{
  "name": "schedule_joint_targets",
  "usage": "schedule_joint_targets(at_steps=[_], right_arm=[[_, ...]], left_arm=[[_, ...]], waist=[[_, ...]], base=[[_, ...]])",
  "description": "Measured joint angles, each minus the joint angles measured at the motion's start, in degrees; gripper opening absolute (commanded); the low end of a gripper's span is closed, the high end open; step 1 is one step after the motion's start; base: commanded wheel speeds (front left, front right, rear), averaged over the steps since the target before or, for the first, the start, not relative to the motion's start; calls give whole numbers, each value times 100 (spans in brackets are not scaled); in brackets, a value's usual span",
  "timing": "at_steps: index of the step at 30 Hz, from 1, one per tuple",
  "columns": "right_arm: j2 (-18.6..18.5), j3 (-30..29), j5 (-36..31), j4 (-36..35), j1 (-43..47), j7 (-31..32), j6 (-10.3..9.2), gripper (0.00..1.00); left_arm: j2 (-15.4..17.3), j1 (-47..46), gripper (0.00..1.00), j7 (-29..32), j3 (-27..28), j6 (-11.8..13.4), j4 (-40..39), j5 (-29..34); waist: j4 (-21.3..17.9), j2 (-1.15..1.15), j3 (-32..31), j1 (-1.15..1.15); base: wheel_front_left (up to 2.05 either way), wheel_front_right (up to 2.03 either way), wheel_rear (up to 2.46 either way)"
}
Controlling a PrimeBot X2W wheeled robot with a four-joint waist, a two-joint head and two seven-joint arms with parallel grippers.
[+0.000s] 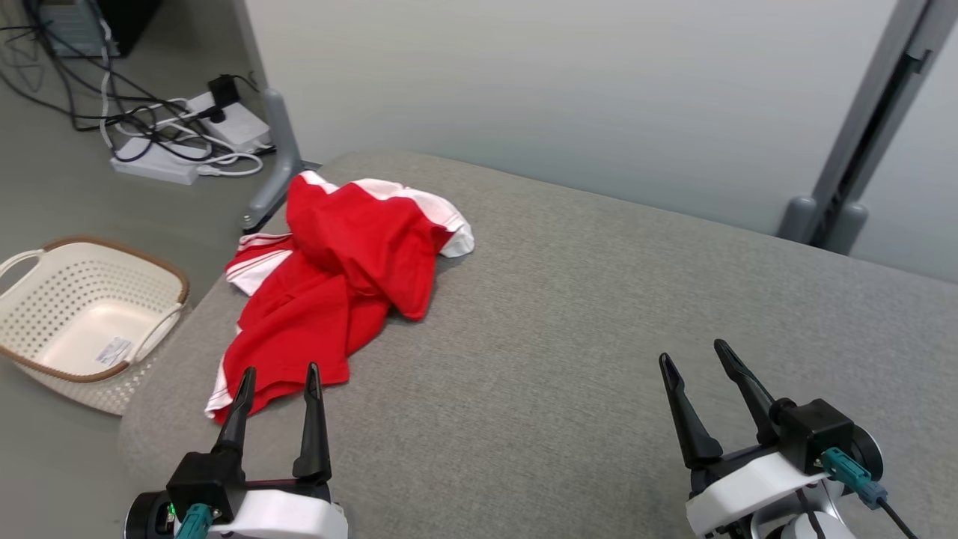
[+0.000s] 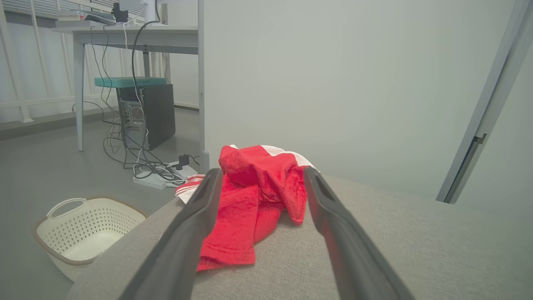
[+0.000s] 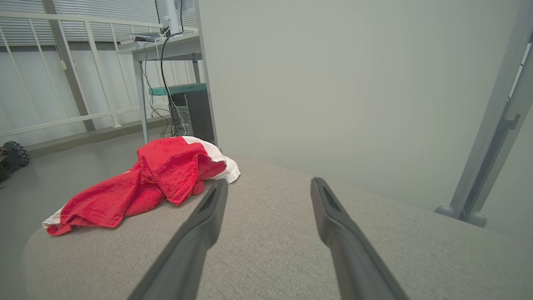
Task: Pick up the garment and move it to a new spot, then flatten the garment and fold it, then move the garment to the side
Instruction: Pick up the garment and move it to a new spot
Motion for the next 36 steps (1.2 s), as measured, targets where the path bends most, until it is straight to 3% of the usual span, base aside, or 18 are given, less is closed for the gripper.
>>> schedule_joint_targets(at_steps=[9, 29, 36], right_arm=[[1, 59, 47, 56, 21, 1, 0, 100], [1, 71, 82, 75, 22, 0, 0, 100], [3, -12, -307, -37, -221, 0, 0, 100]], left_arm=[[2, 115, 100, 0, 46, 10, 19, -32], [2, 115, 100, 0, 45, 32, 162, 11], [2, -229, 100, -1, 26, 22, 74, -118]], waist=[[308, 0, -60, 0], [251, 0, -5, 0], [132, 0, 479, 0]], base=[[0, 0, 0], [0, 0, 0], [0, 0, 0]])
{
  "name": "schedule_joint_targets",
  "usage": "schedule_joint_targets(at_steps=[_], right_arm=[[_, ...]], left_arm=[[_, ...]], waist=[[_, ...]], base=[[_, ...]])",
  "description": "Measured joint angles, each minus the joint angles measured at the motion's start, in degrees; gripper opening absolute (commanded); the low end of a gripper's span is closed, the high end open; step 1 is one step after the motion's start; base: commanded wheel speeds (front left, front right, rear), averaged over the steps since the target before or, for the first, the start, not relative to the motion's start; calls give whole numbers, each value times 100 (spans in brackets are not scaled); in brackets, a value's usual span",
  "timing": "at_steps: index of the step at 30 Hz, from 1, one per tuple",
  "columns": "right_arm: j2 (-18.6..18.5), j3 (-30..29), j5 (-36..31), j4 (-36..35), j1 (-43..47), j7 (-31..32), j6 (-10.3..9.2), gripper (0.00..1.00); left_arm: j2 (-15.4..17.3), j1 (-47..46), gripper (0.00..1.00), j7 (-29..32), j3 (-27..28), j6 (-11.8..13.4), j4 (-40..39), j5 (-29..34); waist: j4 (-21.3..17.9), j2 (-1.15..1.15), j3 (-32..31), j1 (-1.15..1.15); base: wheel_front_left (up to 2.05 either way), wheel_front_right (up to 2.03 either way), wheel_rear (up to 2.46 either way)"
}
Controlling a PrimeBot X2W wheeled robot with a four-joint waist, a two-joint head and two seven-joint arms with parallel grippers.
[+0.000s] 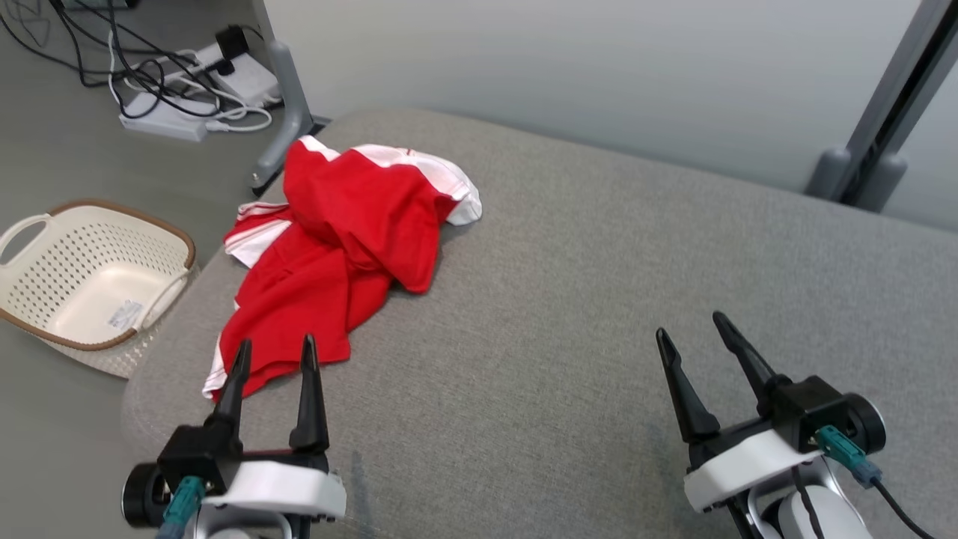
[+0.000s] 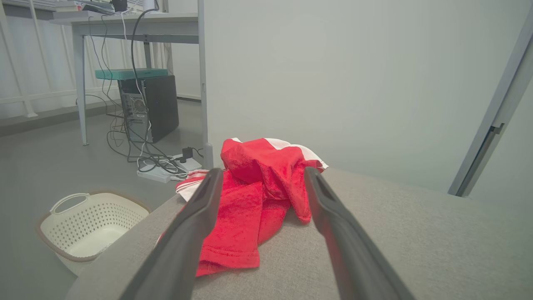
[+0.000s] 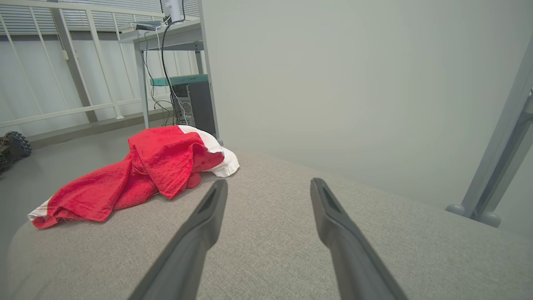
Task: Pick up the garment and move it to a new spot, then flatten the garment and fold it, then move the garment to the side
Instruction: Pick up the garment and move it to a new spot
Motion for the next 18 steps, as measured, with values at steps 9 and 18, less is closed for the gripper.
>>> schedule_joint_targets(at_steps=[9, 18], right_arm=[[-108, 55, -363, -229, -552, 0, 0, 100], [-261, 220, -461, -437, -943, 1, 0, 100]], left_arm=[[2, -878, 100, -2, 160, -260, -154, 379], [292, -2163, 100, -3, 582, -838, 724, 881]], waist=[[-284, 0, 938, 0], [-663, 0, 1855, 0]], base=[[0, 0, 0], [0, 0, 0]])
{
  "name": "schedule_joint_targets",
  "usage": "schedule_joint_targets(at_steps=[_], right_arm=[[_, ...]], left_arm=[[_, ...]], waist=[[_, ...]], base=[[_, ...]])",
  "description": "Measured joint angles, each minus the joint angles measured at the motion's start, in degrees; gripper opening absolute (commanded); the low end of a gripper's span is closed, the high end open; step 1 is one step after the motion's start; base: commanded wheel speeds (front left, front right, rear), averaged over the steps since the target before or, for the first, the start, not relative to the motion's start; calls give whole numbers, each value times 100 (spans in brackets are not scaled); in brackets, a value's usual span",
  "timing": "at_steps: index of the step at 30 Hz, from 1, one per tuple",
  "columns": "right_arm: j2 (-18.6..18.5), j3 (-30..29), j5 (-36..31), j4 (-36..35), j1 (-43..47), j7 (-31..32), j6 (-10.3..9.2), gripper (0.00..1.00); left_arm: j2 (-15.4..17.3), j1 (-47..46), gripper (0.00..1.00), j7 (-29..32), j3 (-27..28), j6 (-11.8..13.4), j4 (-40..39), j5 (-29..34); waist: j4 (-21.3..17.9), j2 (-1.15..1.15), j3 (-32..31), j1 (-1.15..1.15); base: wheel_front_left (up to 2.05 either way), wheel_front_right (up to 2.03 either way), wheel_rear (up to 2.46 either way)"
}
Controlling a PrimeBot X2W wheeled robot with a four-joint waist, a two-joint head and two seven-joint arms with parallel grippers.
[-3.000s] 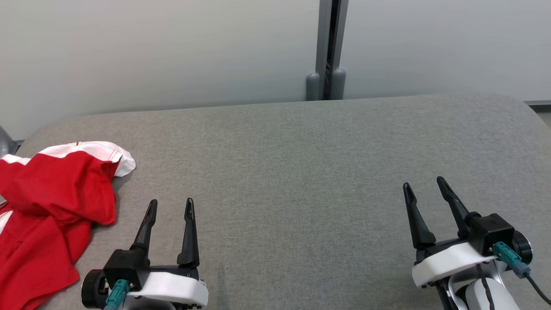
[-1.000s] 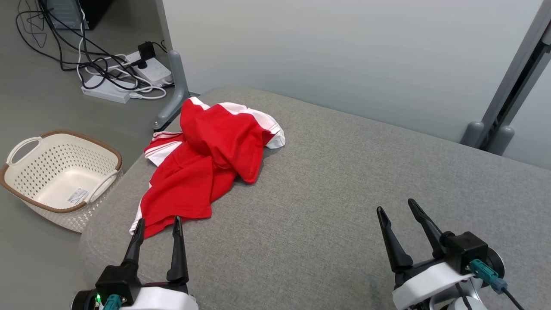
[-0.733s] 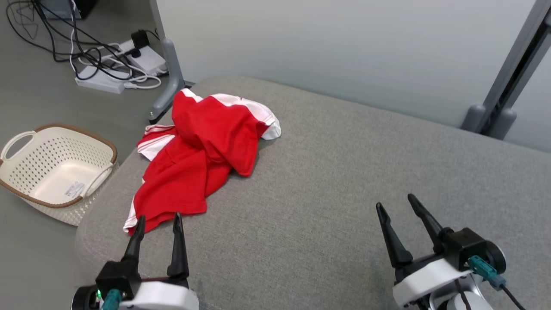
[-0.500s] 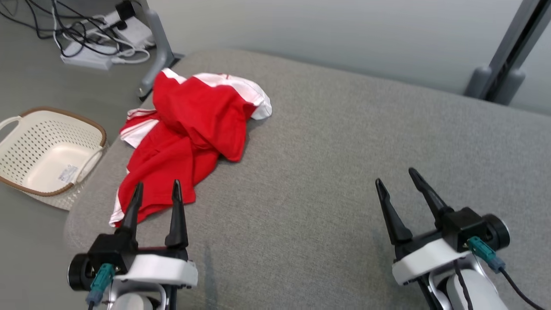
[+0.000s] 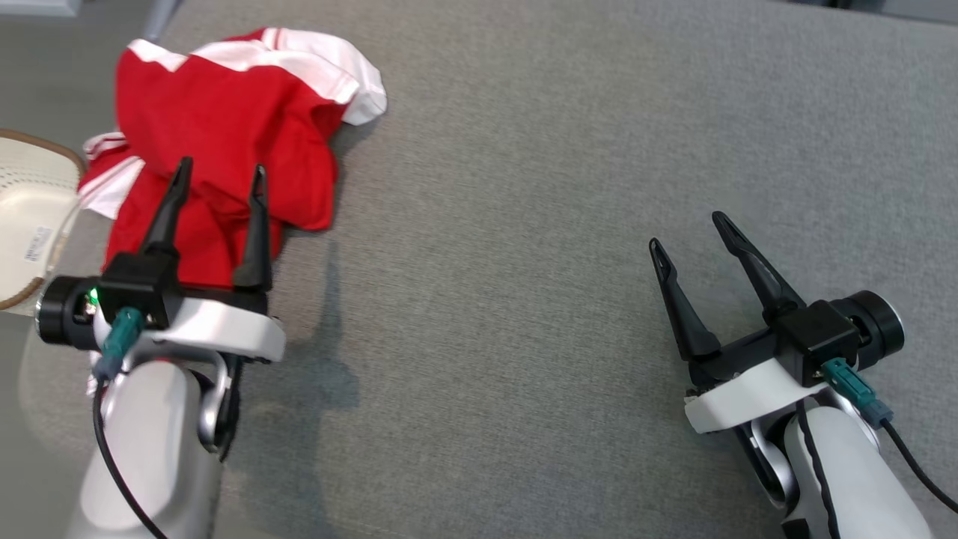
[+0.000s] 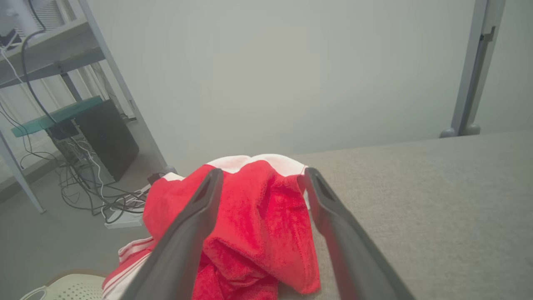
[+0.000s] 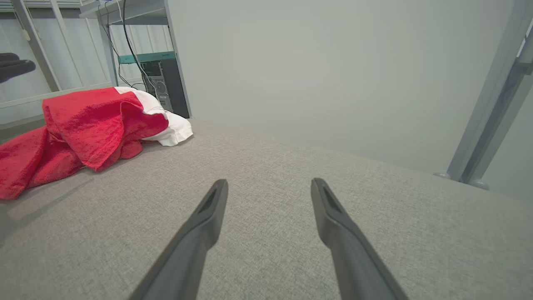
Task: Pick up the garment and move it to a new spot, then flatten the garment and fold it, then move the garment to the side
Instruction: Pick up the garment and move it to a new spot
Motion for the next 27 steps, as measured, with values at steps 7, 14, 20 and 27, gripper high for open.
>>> schedule_joint_targets(at_steps=[7, 14, 20, 27], right_arm=[[-38, 37, -3, -22, -107, -1, 0, 100], [-23, 55, -9, -68, -179, 0, 0, 100], [-8, 96, -24, -96, -224, -1, 0, 100], [0, 101, -52, -99, -233, -1, 0, 100]], left_arm=[[595, -1298, 100, 147, -57, -368, 1972, 142], [946, -2261, 100, 812, -153, -559, 3130, 111], [1132, -2787, 100, 1415, -303, -671, 3801, -25], [1189, -3042, 0, 1610, -270, -677, 4253, -214]], waist=[[-345, 0, 392, 0], [-565, 0, 618, 0], [-671, 0, 722, 0], [-717, 0, 746, 0]], base=[[0, 0, 0], [0, 0, 0], [0, 0, 0], [0, 0, 0]])
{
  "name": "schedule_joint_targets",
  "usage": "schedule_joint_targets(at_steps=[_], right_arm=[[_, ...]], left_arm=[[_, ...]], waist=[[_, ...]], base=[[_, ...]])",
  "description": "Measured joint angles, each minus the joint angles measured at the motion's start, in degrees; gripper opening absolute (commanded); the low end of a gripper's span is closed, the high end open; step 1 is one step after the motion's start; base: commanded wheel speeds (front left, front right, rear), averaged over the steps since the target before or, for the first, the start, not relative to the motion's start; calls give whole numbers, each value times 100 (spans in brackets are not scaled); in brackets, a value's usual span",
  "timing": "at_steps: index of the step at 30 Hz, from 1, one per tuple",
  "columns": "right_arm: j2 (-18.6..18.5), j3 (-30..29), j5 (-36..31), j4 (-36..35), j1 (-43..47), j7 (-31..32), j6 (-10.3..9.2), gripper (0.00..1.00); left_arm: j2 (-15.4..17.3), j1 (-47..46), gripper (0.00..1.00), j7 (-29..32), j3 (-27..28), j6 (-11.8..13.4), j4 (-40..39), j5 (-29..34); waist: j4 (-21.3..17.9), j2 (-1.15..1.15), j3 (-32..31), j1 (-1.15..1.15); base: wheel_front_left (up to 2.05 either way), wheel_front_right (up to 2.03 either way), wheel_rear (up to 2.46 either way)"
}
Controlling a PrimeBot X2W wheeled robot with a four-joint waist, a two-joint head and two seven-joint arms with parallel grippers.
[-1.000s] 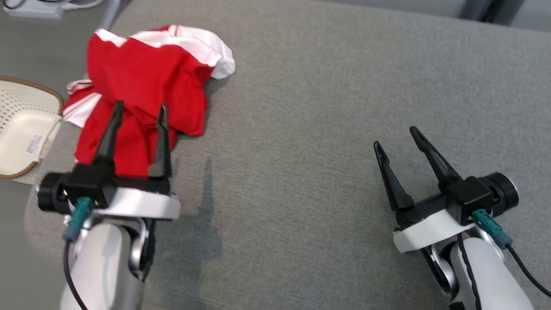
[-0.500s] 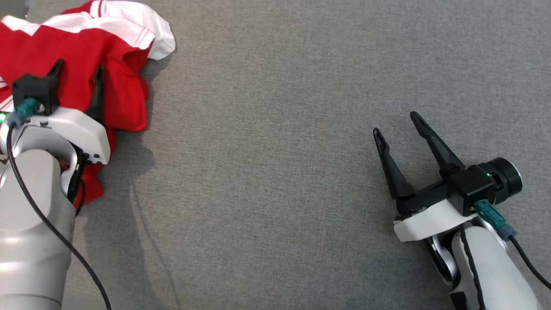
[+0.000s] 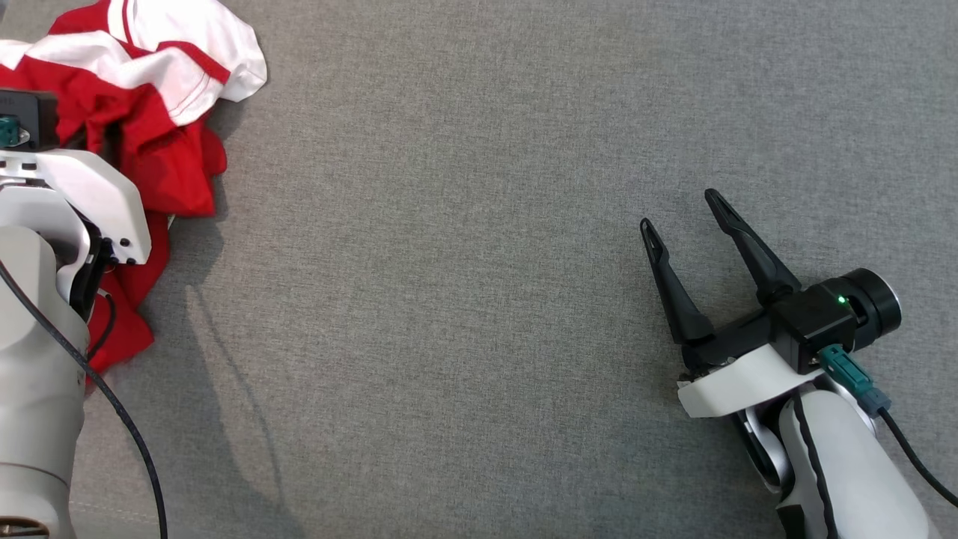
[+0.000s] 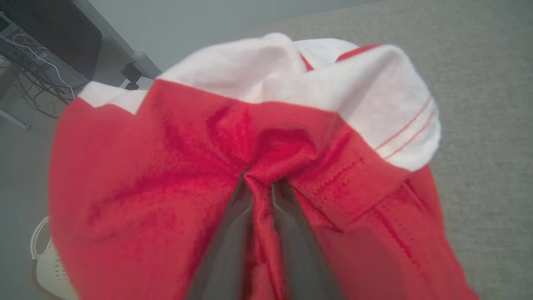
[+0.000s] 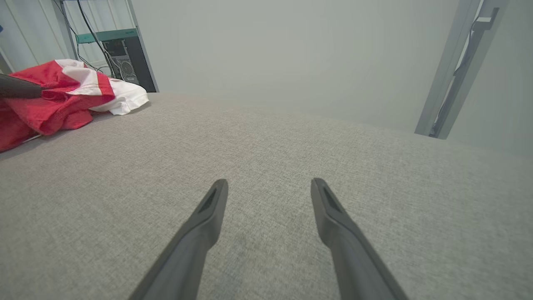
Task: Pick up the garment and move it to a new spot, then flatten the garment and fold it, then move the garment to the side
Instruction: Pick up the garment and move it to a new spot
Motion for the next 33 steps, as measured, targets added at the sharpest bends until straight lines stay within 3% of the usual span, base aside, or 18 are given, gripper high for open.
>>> schedule_joint_targets(at_steps=[17, 25, 33], right_arm=[[94, 5, 10, 215, 227, 1, 0, 100], [168, -8, 54, 279, 438, 0, 0, 100], [218, -18, 70, 320, 621, 0, 0, 100]], left_arm=[[77, -27, 0, -1113, -2, 209, -141, -121], [110, 182, 0, -1421, 88, 312, -795, -253], [26, 689, 0, -1585, 225, 308, -2109, -444]], waist=[[86, 0, -789, 0], [92, 0, -1365, 0], [-3, 0, -1817, 0]], base=[[0, 0, 0], [0, 0, 0], [0, 0, 0]])
